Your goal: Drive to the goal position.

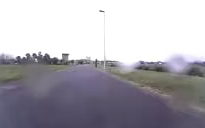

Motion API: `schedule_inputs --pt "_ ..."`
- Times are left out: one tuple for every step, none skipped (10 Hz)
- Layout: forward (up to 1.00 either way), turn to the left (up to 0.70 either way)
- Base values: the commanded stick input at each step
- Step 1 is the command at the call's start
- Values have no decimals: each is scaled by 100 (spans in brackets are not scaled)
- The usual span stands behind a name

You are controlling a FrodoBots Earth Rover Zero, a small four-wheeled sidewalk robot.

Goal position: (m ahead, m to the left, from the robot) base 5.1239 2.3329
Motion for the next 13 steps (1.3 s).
schedule_inputs --pt "100 0" --pt "100 0" --pt "100 0" --pt "100 31" --pt "100 36" --pt "100 40" --pt "100 40" --pt "100 40" --pt "100 40" --pt "100 40" --pt "100 40" --pt "100 40" --pt "100 0"
